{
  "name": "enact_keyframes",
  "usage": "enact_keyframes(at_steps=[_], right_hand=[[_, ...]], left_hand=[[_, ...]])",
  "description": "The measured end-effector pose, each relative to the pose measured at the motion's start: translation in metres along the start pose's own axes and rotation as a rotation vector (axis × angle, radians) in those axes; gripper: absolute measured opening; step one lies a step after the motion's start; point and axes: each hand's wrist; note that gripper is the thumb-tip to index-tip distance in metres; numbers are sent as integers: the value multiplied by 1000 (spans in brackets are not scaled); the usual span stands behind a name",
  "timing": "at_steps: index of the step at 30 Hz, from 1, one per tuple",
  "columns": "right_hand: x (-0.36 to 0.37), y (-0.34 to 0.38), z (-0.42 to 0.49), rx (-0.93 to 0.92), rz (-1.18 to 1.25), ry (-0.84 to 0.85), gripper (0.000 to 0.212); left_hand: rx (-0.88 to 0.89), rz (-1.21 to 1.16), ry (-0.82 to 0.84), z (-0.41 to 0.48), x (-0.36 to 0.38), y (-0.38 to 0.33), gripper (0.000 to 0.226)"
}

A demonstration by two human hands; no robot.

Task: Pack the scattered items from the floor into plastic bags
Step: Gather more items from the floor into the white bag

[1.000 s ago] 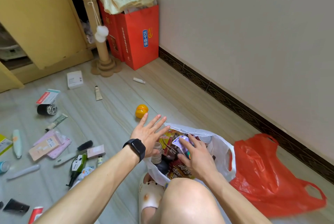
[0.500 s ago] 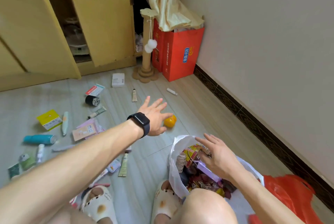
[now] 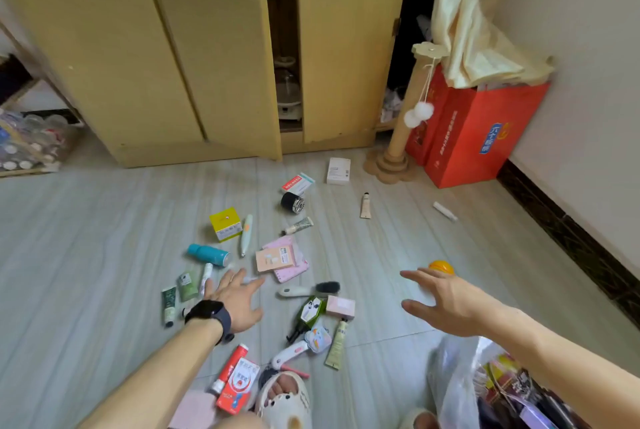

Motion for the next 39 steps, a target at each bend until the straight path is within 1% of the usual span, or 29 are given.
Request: enact_keyframes(at_steps=[3,5,7,9,12,16,18,19,21,23,25,26,28,30,31,33,36,37,39], right_hand=[[24,7,45,47,-112,199,75],[36,13,77,67,-142,254,75],[47,17,111,64,-120,261,73],[56,13,147,80,-94,229,72],[71,-8,200,166,-72,131,75],[70,-46,246,374,6,-48,77],[60,-62,262,481,73,-169,77],[58,-71,271,541,111,-202,78],[59,-89,290,673,192,-230,79],[70,-102,301,799,260,-228,79],[84,-108,301,881,254,-209,75],[92,-108,297,890,224,-222,72],[108,-108,283,858,220,-298,61],[121,-104,268,822,273,-380,48],[125,-101,258,808,283,-371,44],[130,-94,245,749,266,-250,42],[121,-75,224,625,267,-4,38],[112,-64,215,586,281,97,38],[96,-38,198,511,359,363,37]], left_hand=[[-138,-89,129,19,48,36,78],[-184,-120,170,34,68,52,81],[-198,-137,176,54,80,62,83],[-210,-121,143,79,83,68,83],[-235,-151,97,126,79,70,80],[-255,-134,-25,191,61,75,77],[-277,-81,-115,220,52,87,81],[-291,-53,-133,234,49,93,82],[-308,-10,-131,258,47,107,79],[-315,60,-96,273,49,116,71],[-285,113,-108,281,53,117,60],[-264,129,-137,281,55,115,55],[-227,174,-192,278,61,107,47],[-206,199,-200,271,66,101,39],[-191,206,-198,266,66,99,36],[-148,199,-209,255,64,91,34],[-78,115,-241,230,48,69,39],[-58,70,-237,219,39,59,40],[12,-39,-222,196,20,35,47]])
Point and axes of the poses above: each hand's wrist, its own z-axis towards the middle knuckle, its own x-axis out of the palm, y = z × x, and after that the axes turned 12 degrees about y, right-handed
